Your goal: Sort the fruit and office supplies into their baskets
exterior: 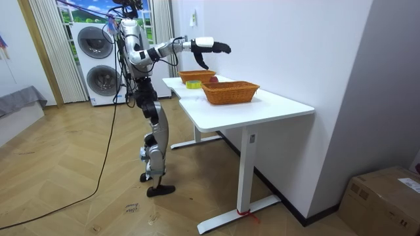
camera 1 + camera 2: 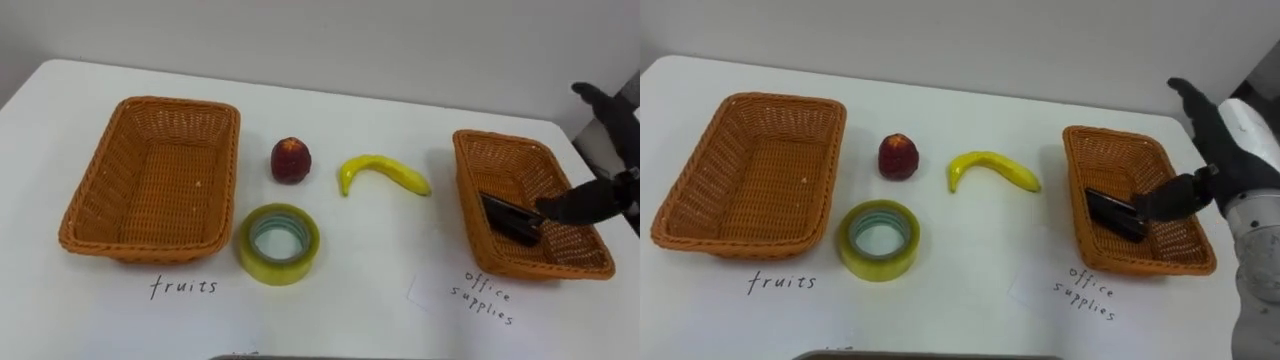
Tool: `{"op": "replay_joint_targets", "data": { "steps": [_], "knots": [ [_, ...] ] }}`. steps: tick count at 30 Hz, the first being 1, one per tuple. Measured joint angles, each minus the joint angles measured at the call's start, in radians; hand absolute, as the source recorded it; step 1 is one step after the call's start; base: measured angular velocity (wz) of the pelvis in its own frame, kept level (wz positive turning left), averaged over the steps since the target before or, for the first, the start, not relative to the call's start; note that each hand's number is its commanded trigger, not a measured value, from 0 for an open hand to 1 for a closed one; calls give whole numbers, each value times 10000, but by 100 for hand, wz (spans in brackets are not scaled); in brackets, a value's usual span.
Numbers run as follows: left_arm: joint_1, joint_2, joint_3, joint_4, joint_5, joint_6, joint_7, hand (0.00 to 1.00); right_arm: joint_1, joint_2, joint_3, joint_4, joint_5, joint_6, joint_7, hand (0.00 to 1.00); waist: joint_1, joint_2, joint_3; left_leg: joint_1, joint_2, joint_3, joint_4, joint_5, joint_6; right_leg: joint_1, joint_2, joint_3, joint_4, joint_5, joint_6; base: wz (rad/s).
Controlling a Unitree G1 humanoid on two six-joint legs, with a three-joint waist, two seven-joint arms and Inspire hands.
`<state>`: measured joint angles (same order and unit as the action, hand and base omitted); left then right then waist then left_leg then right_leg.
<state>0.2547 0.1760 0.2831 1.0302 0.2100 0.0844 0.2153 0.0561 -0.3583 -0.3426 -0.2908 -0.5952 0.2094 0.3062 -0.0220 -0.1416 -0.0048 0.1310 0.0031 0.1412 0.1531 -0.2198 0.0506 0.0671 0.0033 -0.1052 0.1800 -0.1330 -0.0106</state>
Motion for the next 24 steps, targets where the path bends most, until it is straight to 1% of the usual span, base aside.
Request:
{"op": "replay_joint_targets", "data": {
  "steps": [4,9,11,13,15,18,19,24],
  "knots": [
    [27,-8,-125,110,-17,-27,61,0,-2,-62,0,-463,170,-31,-195,0,-4,10,7,-29,4,6,-6,-2,-1,-14,8,39,-59,1,0,0],
    [93,-84,-122,122,-12,-27,121,0,-67,-116,6,-1058,222,-38,-231,0,4,38,14,-27,20,57,-24,-4,-3,-42,51,162,-54,1,-1,-2],
    [130,-93,-116,123,-5,-26,114,0,-169,-116,3,-1262,221,-37,-228,0,-16,58,7,-70,20,64,-22,-5,-2,-98,52,175,-27,3,-2,-4],
    [100,-107,-118,123,-6,-26,98,0,-429,-116,6,-1422,219,-31,-209,0,-16,93,27,-151,18,62,-11,-5,0,-192,41,182,58,4,-3,0],
    [85,-114,-117,124,-6,-27,96,0,-611,-116,14,-1553,219,-32,-206,0,1,125,26,-150,17,62,-8,-5,0,-192,41,186,61,4,-3,0],
    [83,-117,-112,125,-14,-29,99,0,-880,-117,54,-1577,600,-41,-207,0,119,138,29,-157,22,81,-8,-4,-1,-226,38,166,81,6,-6,-2],
    [55,-118,-118,123,-5,-29,104,0,-931,-116,74,-1575,931,-40,-208,0,238,138,28,-163,24,99,-12,-3,-2,-240,52,184,85,7,-7,-5],
    [32,-123,-128,128,4,-28,117,0,-939,-115,483,-1568,1618,-43,-202,0,433,134,30,-174,23,95,-26,-3,-1,-239,55,172,70,9,-7,0]
  ]
}}
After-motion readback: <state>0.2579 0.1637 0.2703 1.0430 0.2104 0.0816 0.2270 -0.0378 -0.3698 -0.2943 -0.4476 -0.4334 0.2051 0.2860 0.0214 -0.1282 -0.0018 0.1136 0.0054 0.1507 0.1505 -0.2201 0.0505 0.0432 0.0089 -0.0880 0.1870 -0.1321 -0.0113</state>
